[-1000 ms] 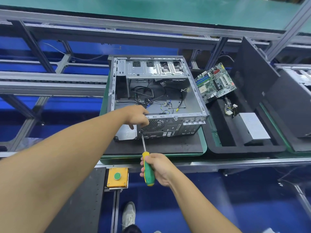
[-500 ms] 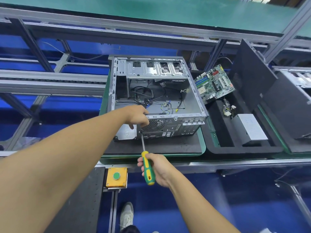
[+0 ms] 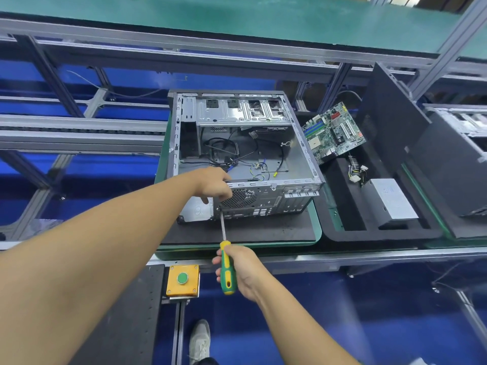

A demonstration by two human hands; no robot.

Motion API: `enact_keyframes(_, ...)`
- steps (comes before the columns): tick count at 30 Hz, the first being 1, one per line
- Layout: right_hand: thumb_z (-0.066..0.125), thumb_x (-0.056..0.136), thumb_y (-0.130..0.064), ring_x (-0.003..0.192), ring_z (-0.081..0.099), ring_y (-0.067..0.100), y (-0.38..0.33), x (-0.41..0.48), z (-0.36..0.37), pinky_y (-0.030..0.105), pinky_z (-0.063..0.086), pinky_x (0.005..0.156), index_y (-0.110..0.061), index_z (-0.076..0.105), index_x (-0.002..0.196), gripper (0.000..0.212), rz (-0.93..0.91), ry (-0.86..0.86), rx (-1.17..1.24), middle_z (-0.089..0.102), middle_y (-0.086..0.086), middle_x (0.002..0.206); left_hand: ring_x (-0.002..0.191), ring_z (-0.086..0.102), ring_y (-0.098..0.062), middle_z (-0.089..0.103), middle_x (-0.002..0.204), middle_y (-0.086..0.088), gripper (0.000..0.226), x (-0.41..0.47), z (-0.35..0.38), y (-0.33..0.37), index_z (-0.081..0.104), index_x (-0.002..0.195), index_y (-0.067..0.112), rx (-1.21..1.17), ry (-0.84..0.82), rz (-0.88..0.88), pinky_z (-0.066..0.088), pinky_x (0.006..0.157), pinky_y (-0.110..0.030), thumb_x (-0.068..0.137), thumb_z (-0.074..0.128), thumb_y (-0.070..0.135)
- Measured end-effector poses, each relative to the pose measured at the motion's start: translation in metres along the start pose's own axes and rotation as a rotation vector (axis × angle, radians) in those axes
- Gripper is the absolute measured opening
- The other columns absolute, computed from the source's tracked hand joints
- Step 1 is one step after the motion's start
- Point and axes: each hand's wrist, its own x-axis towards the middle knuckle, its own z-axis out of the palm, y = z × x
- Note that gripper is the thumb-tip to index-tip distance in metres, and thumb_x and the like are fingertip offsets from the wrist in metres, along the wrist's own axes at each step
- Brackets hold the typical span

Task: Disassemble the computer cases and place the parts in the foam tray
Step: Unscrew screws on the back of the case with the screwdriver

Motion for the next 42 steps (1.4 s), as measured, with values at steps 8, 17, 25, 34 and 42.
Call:
enact_keyframes(8,0.063,0.097,-0.025,0.056,0.06,0.014,-0.004,-0.002,0.0,0.031,0.055,0.056,-0.008,0.05,0.112,0.026,-0.081,0.055,-0.113,0.065,0.008,0.089,0.074,0.055,-0.022,0.055,0.073,-0.003,0.04,0.002,-0.001,-0.001,0.065,0.091,0.004,0.007,-0.021,0.0,0.06,0.064,-0.032,0.056,0.058,0.022)
enact_keyframes(17,0.048,0.102,-0.023,0.064,0.059,0.014,-0.007,-0.003,-0.004,0.03,0.055,0.062,-0.006,0.065,0.112,0.027,-0.027,0.028,-0.005,0.07,0.006,0.081,0.087,0.056,-0.013,0.061,0.099,0.011,0.042,-0.007,0.001,-0.002,0.058,0.116,0.023,0.19,0.046,0.104,0.041,0.071,-0.028,0.075,0.062,0.028)
enact_keyframes(25,0.054,0.103,-0.024,0.068,0.071,0.019,-0.003,0.002,-0.003,0.032,0.057,0.062,-0.009,0.057,0.114,0.019,-0.087,0.04,-0.027,0.068,0.01,0.089,0.056,0.044,-0.012,0.049,0.059,0.009,0.008,-0.061,0.076,-0.024,0.041,0.081,0.032,-0.01,0.665,0.479,0.038,0.053,-0.022,0.083,0.049,0.032)
enact_keyframes(34,0.064,0.095,-0.013,0.058,0.063,0.013,-0.003,0.006,0.002,0.027,0.052,0.053,-0.014,0.048,0.109,0.021,-0.124,0.116,-0.067,0.064,0.01,0.094,0.081,0.065,-0.02,0.071,0.094,-0.009,0.018,-0.022,0.133,-0.048,0.069,0.096,0.009,-1.221,0.418,-0.337,0.051,0.068,-0.03,0.093,0.069,0.026)
enact_keyframes(42,0.068,0.09,-0.013,0.061,0.06,0.013,-0.006,0.012,-0.008,0.029,0.052,0.058,-0.022,0.048,0.099,0.024,-0.121,0.152,-0.141,0.064,0.006,0.092,0.079,0.068,-0.019,0.071,0.088,-0.008,0.015,-0.005,0.13,-0.033,0.063,0.093,0.009,-1.459,0.501,-0.377,0.052,0.065,-0.03,0.09,0.073,0.018)
